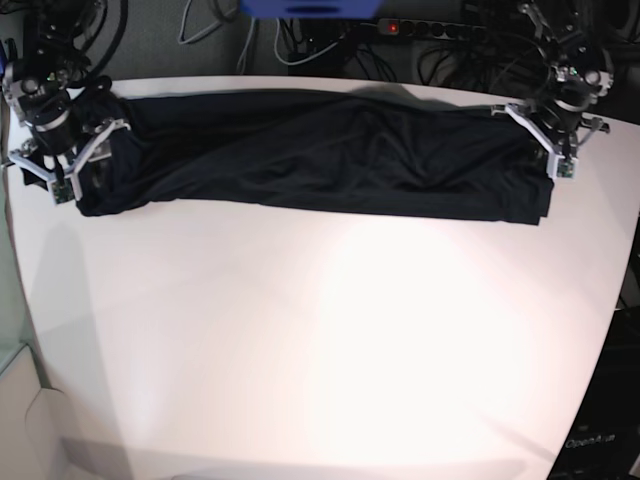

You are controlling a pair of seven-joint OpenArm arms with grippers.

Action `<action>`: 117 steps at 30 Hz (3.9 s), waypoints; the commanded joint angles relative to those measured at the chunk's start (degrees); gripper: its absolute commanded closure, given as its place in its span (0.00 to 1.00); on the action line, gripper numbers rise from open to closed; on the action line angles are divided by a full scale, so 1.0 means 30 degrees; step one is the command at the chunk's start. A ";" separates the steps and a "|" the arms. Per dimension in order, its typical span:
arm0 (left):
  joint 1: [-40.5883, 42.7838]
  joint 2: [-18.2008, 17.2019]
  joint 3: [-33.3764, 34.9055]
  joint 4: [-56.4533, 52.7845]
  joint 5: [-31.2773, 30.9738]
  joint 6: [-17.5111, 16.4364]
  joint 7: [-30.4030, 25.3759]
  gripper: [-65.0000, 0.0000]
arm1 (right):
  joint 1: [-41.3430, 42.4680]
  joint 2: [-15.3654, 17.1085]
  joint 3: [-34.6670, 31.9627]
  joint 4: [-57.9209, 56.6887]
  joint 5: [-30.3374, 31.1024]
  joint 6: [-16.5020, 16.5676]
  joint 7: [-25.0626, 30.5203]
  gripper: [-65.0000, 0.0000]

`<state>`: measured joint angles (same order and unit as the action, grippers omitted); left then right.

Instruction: Fold the T-shirt properly

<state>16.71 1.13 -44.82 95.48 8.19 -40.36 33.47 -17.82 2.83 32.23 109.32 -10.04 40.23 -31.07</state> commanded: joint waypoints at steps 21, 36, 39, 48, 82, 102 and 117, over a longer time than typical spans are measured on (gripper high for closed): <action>-0.1834 -0.0243 -0.1427 -0.1454 -0.0164 0.0120 -0.0359 1.00 | 0.0066 0.0185 0.0085 0.0352 0.0198 -0.0076 0.0349 0.44; -0.1775 -0.0185 -0.1456 -0.1307 -0.0282 0.0120 -0.0359 0.75 | 0.0242 0.0155 0.0085 0.0293 0.0198 -0.0076 0.0115 0.26; -0.1804 -0.0097 -0.1486 -0.1219 -0.0282 0.0120 -0.0359 0.74 | 0.0300 -0.0284 0.0173 0.0293 0.0168 -0.0076 0.0115 0.25; -0.2185 -0.0097 -0.1896 -0.0750 -0.0282 0.0120 -0.0330 0.73 | 0.1121 -0.0577 0.0173 -0.1113 0.0139 -0.0076 0.0232 0.49; -0.2889 0.0606 -0.2863 0.1828 -0.0575 0.0120 0.1487 0.23 | 0.1824 -0.0050 0.0085 -0.3428 0.0139 -0.0076 0.0349 0.51; -0.4061 0.0226 -0.3039 -0.2421 -0.0487 0.0120 0.1311 0.22 | 0.1824 -0.0020 0.0085 -0.3428 0.0139 -0.0076 0.0349 0.51; -0.4090 0.0313 0.0214 -0.5146 -0.0516 0.0120 0.1457 0.53 | 0.1824 0.0009 0.0085 -0.3428 0.0139 -0.0076 0.0349 0.51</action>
<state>4.01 1.76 -44.47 80.71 3.68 -39.68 33.41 -12.73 2.20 32.34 98.02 -10.22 40.23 -31.07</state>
